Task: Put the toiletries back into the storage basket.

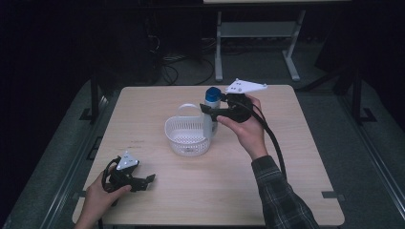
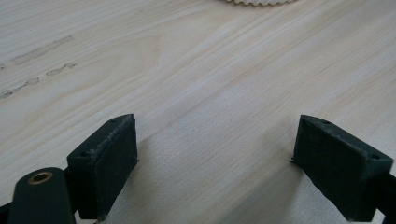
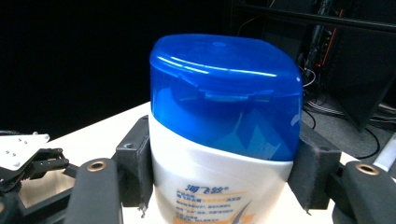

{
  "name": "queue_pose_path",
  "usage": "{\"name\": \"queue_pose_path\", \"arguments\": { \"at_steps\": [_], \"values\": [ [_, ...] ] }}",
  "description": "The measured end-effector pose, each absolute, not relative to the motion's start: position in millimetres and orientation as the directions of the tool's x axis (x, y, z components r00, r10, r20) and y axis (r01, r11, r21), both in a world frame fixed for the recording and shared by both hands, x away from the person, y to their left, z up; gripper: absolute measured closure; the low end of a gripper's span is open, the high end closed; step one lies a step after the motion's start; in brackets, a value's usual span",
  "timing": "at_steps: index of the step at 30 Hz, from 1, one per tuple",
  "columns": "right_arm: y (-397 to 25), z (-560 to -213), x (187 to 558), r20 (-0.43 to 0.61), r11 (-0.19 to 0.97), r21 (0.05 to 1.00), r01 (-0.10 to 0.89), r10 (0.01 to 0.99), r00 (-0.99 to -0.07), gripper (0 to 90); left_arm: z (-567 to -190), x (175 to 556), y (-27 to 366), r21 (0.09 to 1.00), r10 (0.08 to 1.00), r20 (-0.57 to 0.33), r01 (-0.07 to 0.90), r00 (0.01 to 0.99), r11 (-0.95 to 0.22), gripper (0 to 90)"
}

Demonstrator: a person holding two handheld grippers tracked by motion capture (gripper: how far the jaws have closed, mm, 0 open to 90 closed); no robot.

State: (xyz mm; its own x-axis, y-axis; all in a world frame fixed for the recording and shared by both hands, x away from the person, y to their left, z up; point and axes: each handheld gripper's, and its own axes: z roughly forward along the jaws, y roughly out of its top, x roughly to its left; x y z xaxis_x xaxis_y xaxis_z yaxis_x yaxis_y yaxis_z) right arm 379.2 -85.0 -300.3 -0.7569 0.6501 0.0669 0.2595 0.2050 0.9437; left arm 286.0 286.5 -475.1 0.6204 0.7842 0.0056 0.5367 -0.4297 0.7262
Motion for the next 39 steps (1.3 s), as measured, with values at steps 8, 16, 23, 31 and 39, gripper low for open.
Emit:
{"name": "queue_pose_path", "arguments": {
  "at_steps": [8, 16, 23, 31, 39],
  "values": [
    [-78, -304, 387, 0.076, 0.192, 0.947, 0.259, 0.648, -0.757, 34.6, -475, 286, 286, 0.729, 0.785, 0.004, 0.535, 0.620, -0.427, 12.8],
    [-72, -312, 394, 0.087, 0.183, 0.947, 0.264, 0.644, -0.760, 34.6, -475, 286, 286, 0.727, 0.783, 0.006, 0.535, 0.622, -0.431, 12.8],
    [-67, -317, 397, 0.078, 0.203, 0.943, 0.265, 0.638, -0.766, 34.5, -475, 286, 286, 0.727, 0.782, 0.006, 0.534, 0.623, -0.431, 12.8],
    [-61, -323, 398, 0.074, 0.219, 0.939, 0.267, 0.627, -0.775, 34.5, -475, 286, 286, 0.727, 0.782, 0.007, 0.533, 0.624, -0.432, 12.9],
    [-60, -334, 399, 0.079, 0.228, 0.932, 0.280, 0.629, -0.773, 34.5, -475, 286, 286, 0.727, 0.782, 0.007, 0.533, 0.624, -0.432, 12.8]
  ]
}}
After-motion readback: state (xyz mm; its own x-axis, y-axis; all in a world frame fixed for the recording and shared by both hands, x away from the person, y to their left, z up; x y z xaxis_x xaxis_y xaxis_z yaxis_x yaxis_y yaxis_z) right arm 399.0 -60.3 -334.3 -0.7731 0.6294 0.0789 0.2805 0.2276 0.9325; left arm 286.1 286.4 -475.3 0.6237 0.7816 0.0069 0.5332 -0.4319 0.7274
